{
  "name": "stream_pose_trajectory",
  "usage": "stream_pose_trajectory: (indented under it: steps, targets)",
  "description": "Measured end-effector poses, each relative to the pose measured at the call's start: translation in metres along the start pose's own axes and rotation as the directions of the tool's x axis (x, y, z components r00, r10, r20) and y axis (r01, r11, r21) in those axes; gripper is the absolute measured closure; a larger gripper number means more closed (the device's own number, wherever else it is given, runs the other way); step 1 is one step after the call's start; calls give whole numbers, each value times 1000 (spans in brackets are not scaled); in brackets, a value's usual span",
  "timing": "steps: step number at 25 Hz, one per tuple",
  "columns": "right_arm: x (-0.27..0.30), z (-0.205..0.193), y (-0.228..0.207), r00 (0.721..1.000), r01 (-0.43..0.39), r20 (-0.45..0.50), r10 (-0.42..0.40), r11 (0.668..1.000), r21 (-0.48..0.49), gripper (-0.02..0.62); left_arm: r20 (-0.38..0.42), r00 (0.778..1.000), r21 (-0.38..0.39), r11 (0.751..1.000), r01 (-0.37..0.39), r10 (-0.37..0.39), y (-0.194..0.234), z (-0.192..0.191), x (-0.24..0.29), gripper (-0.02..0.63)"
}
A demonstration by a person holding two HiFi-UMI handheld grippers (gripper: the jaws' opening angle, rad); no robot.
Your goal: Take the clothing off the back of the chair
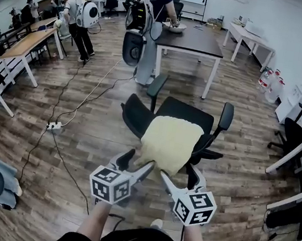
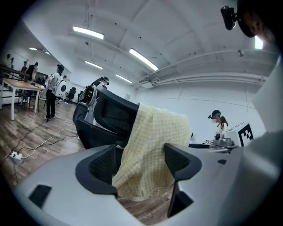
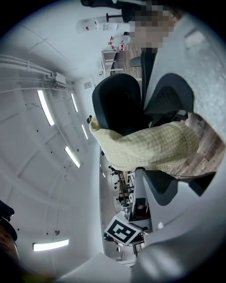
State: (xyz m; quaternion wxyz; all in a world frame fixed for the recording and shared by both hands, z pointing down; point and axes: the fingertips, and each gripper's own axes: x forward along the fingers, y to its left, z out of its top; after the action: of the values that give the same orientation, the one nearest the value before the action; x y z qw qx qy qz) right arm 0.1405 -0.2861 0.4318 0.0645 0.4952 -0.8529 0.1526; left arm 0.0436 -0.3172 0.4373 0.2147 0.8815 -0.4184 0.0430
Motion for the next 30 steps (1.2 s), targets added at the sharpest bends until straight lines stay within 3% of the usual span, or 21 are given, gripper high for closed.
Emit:
stream_pose_trajectory:
  steps: [7,10,12,14,17,23,27,30]
  targets:
    - [18,6,1,997,-69,-31,68,997,-32,212,-28,999,-31,999,42,-43,0,-1,18,278]
    - [23,7,6,993,-113,-48,110,992,-53,225,-36,997,-9,998,68,-68,-2,0,22,278]
    - [24,6,8,991,-123,-60,119,989,-77,352,-42,993,-17,994,108,-109,-5,1,24,279]
    - [25,6,8,991,-123,-58,119,989,-85,383,-39,989,-25,990,140,-141,-6,1,24,279]
    - [27,8,8,991,-130,-52,126,988,-79,435,-27,989,22,989,148,-147,-7,7,24,282]
    - [27,5,16,989,-144,-57,139,985,-93,500,-11,986,51,985,167,-167,-17,6,22,392]
    - [31,3,21,987,-148,-82,137,978,-148,545,-27,984,94,979,178,-177,-23,3,22,510]
    - [31,5,21,988,-146,-77,137,982,-120,565,-39,985,106,980,171,-168,-26,4,23,548]
